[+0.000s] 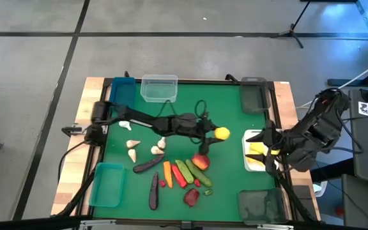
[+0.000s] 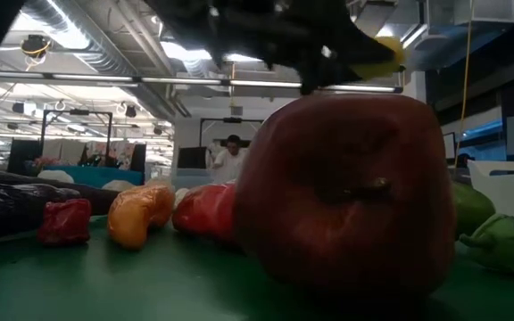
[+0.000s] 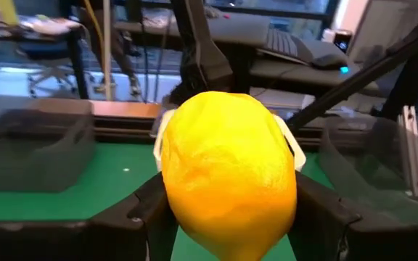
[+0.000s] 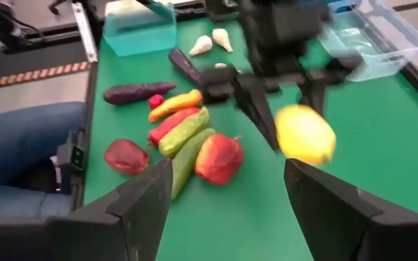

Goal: Sort produce into baskets
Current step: Put the yellow lemon into the white bin

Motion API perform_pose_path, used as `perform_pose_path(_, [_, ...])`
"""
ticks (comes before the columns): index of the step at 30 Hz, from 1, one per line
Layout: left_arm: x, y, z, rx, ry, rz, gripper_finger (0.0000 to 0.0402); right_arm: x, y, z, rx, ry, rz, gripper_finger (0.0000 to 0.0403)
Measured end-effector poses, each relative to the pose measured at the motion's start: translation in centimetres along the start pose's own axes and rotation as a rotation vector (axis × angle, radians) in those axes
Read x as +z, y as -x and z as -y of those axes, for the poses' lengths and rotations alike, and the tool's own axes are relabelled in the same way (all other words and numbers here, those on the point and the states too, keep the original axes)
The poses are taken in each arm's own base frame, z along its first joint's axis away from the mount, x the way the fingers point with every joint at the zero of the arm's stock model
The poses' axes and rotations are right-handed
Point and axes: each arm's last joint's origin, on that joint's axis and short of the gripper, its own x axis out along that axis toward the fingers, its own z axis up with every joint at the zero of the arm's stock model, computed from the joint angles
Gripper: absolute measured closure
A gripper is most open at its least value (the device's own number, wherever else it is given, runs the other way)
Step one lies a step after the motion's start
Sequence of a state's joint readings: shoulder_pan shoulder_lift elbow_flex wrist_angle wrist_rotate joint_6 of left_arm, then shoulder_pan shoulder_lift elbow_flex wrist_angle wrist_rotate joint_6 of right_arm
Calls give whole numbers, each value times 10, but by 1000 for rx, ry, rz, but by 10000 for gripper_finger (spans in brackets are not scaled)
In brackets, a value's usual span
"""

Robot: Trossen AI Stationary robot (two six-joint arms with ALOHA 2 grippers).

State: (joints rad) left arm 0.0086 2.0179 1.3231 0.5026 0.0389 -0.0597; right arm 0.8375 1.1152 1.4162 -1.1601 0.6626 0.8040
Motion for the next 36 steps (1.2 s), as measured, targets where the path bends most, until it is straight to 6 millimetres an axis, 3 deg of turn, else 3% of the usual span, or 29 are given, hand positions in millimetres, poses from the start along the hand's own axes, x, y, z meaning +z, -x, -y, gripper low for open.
perform_pose_path(18, [3,-85,-10,-25,-63,110,199,-2,3,-3,5,17,16,139])
perform_pose_path(24, [12,-104,-9,-28,-75,160,199,-2,3,-3,10,18,10,139])
perform_pose_path(36, [3,-133,-11,-24,-121,207,199,-7,-1,-2,-9,40,-9,139])
